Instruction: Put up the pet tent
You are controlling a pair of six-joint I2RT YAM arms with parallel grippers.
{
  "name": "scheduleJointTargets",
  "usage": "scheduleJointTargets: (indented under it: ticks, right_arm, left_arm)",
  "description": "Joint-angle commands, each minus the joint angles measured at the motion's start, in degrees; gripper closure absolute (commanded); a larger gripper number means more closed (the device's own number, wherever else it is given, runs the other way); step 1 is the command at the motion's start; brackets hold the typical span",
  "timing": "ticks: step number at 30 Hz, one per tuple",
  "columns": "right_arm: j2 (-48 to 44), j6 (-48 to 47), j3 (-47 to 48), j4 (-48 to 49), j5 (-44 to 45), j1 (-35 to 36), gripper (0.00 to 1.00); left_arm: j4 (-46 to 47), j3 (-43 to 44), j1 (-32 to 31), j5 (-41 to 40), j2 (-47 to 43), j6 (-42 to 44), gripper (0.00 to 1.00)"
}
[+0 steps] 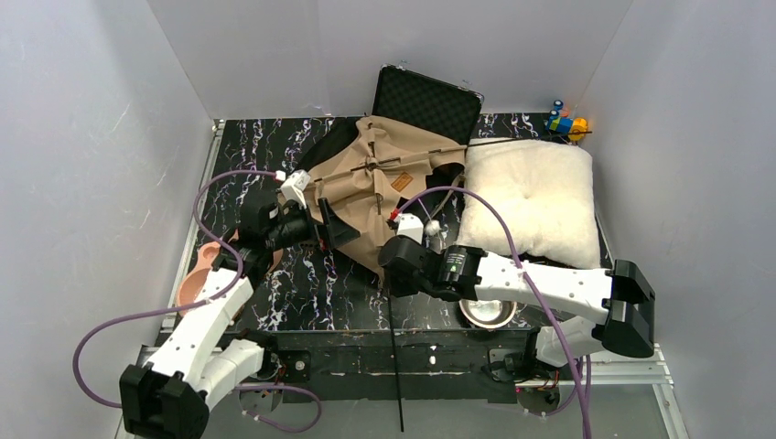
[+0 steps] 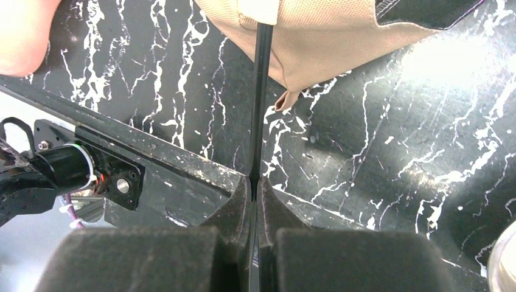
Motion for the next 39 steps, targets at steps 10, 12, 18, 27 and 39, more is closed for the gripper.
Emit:
scheduleJointTargets:
  ticks: [10,12,18,27,39]
  right_arm:
    - [1.0,-7.2,2.0,14.9,9.0,-2.2,0.99]
    - [1.1,-7.7,2.3,15.0,8.8,-2.4,0.99]
    - [1.5,-7.8,2.3,15.4,7.1,-2.6,0.99]
    - [1.4,-7.8,1.9,16.2,5.8,-2.5,0.99]
    - [0.3,-8.0,1.1,16.6,5.3,-2.5,0.99]
  left_arm:
    - [11.4,-4.8,-8.9,-5.6,-4.8,-9.3,0.06]
    - [11.4,-3.5,-9.6,-9.3,-5.5,-7.1,0.06]
    - [10.4,2.7,-9.8,-16.0,-4.1,0.0,0.03]
    - [12.9,10.9,-9.6,-14.2,9.6,0.4,0.08]
    - [21.0,12.1,-7.8,-5.3,18.3,-5.7,0.31]
